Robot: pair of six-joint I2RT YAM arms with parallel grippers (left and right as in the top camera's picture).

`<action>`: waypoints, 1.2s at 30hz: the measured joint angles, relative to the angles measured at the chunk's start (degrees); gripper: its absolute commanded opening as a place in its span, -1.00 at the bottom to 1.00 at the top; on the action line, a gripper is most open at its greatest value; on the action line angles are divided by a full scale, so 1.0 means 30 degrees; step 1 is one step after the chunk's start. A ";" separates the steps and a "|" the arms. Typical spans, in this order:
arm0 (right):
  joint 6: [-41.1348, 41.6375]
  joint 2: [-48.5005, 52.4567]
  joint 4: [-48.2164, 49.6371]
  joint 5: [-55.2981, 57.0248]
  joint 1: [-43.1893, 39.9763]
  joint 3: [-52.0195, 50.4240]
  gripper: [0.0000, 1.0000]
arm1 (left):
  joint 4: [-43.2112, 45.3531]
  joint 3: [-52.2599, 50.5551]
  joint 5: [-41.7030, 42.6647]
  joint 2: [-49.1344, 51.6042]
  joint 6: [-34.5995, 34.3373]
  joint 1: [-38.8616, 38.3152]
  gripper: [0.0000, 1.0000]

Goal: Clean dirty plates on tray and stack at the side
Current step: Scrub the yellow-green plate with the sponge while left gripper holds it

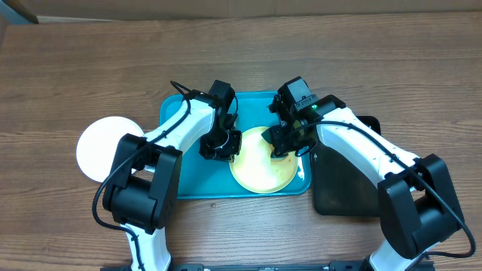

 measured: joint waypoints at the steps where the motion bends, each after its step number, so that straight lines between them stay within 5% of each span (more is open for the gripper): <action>1: 0.0015 0.0000 0.0226 0.0197 0.0000 -0.0109 -0.91 | 0.0000 0.0000 0.0000 0.0000 0.0000 0.0000 -0.92; 18: 0.0204 0.0328 0.1800 0.0911 0.0000 -0.2630 -0.91 | -0.0007 0.0000 0.0007 0.0000 0.0000 0.0000 -0.92; 25: 0.0211 0.0328 0.0328 -0.1676 -0.0058 -0.2703 -0.91 | -0.0007 0.0000 0.0007 0.0000 0.0000 0.0000 -0.92; 36: 0.0379 0.0612 0.3657 -0.5982 0.0882 -0.2994 -0.90 | -0.0007 0.0000 0.0007 0.0000 0.0000 0.0000 -0.92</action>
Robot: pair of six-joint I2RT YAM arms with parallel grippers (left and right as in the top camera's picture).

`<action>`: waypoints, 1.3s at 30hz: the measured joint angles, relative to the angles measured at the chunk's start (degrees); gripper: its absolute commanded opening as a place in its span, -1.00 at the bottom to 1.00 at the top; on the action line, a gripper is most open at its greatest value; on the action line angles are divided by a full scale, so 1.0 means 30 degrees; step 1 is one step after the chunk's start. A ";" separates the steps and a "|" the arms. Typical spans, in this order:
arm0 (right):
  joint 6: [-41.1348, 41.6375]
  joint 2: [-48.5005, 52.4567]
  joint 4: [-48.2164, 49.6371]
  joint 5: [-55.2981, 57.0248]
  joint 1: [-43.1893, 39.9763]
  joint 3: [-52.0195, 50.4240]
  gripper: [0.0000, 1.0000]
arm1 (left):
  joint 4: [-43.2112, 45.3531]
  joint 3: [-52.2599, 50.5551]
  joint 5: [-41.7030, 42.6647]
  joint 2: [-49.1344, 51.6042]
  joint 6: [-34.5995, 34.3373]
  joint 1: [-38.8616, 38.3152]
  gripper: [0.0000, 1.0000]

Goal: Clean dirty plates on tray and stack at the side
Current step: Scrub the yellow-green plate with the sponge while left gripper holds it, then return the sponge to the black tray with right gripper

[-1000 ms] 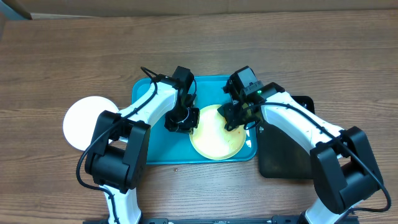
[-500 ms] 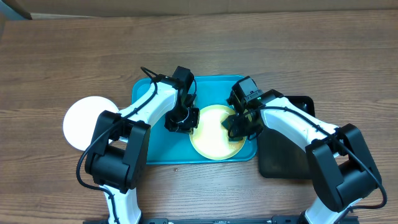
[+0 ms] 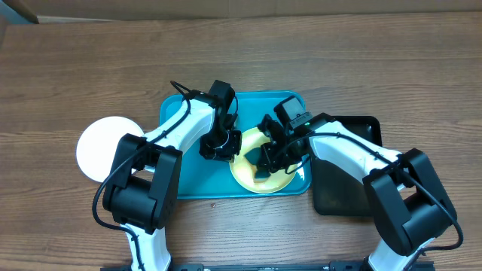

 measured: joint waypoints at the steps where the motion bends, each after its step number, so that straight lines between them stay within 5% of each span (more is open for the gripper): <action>1: 0.0262 0.0000 0.0240 0.0117 0.0131 0.0000 -0.90 | 0.0000 0.0000 0.0000 0.0000 0.0000 0.0000 -0.92; 13: 0.2397 0.0007 0.0933 0.3315 0.0976 -0.0022 -0.91 | 0.0000 0.0000 0.0000 0.0000 -0.0007 0.0000 -0.92; 30: 0.4131 -0.0685 -0.4809 0.8590 -0.1545 0.1428 -0.92 | 0.0029 0.0000 0.0022 0.0000 -0.0379 0.0007 -0.92; 39: 0.4269 -0.6127 -0.6084 0.9916 -0.4087 0.1821 -0.89 | 0.0313 -0.0364 -0.4932 -0.2725 -0.1013 0.0561 -0.92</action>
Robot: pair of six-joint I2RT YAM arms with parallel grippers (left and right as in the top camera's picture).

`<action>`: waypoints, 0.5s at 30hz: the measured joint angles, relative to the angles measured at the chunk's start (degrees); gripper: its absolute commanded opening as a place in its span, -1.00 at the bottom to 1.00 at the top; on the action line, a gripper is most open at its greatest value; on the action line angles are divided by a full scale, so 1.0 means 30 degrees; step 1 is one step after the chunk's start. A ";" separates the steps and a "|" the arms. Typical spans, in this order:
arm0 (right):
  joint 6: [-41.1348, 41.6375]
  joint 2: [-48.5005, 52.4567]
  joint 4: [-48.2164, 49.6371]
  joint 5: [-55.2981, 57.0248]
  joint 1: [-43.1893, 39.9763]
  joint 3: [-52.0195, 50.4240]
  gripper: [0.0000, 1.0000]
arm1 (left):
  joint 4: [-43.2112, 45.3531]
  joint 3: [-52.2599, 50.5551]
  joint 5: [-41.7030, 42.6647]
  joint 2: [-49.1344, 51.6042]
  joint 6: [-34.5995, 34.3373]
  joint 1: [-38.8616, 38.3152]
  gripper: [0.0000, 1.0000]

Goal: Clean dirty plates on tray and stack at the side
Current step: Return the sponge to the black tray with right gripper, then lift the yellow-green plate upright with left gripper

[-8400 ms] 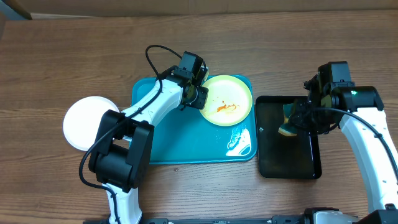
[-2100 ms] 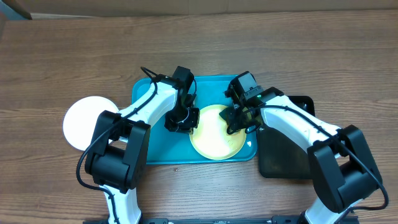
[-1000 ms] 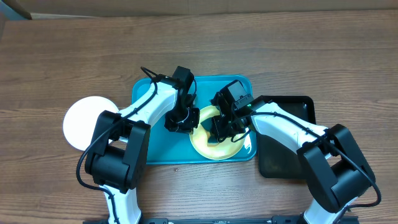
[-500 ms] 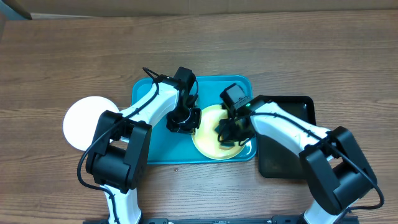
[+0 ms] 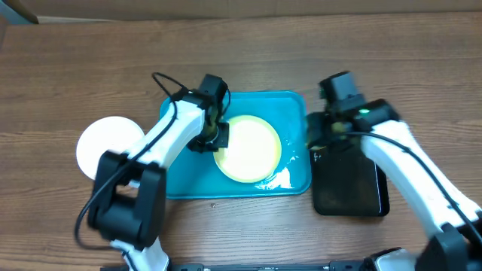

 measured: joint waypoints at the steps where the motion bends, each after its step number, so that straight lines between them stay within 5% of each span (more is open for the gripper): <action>1: 0.0036 -0.0219 -0.0313 0.0066 -0.0532 0.0051 -0.85 | 0.0044 0.0000 -0.0670 -0.0634 -0.0058 0.0000 -0.92; 15: 0.0036 0.0051 -0.1362 0.0350 -0.4991 -0.1953 -0.80 | 0.0488 0.0000 -0.8568 -0.4685 -0.0066 -0.0386 -0.92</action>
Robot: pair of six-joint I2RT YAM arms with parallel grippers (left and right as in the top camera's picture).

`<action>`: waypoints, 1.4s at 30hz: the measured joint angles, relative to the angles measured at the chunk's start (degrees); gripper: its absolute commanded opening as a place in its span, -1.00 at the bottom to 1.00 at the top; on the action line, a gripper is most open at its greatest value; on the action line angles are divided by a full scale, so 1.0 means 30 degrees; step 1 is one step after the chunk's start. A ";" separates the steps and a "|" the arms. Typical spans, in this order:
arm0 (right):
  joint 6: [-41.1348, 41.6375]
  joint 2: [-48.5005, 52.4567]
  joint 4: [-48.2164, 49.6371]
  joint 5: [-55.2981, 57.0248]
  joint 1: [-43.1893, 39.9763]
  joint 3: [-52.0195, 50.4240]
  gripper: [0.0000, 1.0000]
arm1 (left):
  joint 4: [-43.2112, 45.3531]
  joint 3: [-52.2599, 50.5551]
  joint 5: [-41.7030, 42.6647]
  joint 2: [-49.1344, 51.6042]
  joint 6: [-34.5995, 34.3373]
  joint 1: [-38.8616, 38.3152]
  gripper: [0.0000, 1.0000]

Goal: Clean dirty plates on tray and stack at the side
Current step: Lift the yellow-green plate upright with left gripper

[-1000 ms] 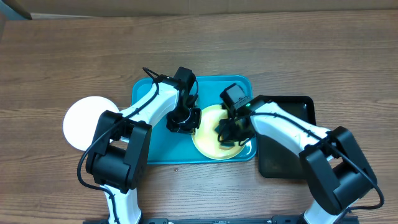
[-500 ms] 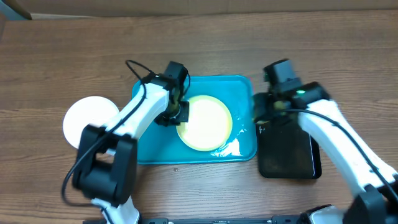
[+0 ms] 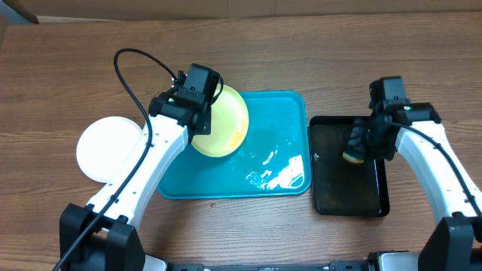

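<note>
A yellow plate (image 3: 224,124) hangs tilted above the upper left part of the teal tray (image 3: 280,113). My left gripper (image 3: 202,114) is shut on the plate's left rim. A white plate (image 3: 102,149) lies flat on the table to the left of the tray. My right gripper (image 3: 361,144) is over the black tray (image 3: 350,199), shut on a sponge (image 3: 352,156) whose tan edge shows under the fingers.
Wet, foamy patches (image 3: 280,175) lie on the teal tray's lower right. The black tray sits right against the teal tray's right side. The left arm's black cable (image 3: 132,60) loops over the table behind the tray.
The yellow plate lay flat on the teal tray and is now raised, tilted and further left in my left gripper. My right gripper has moved right, from the black tray's near corner to over it.
My left gripper held the plate's rim on the tray while my right gripper was at its right edge, then over its middle. Later the plate lay mid-tray and the right gripper was off it. Now the plate is lifted.
</note>
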 measured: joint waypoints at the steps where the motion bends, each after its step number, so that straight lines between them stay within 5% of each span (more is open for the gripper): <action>1: 0.0007 0.0073 0.0233 -0.0015 0.0000 -0.0393 -0.80 | 0.0015 0.0000 -0.0845 -0.0073 0.0000 -0.0262 -0.92; 19: 0.0000 0.0131 0.1486 -0.0015 0.0000 -0.2288 -0.80 | 0.0852 0.0000 -1.3362 -0.0175 0.0015 -0.6659 -0.92; 42: 0.0007 0.0131 0.1494 -0.0306 0.0000 -0.2288 -0.80 | 0.0714 0.0000 -1.5176 -0.0175 0.0015 -0.7038 -0.92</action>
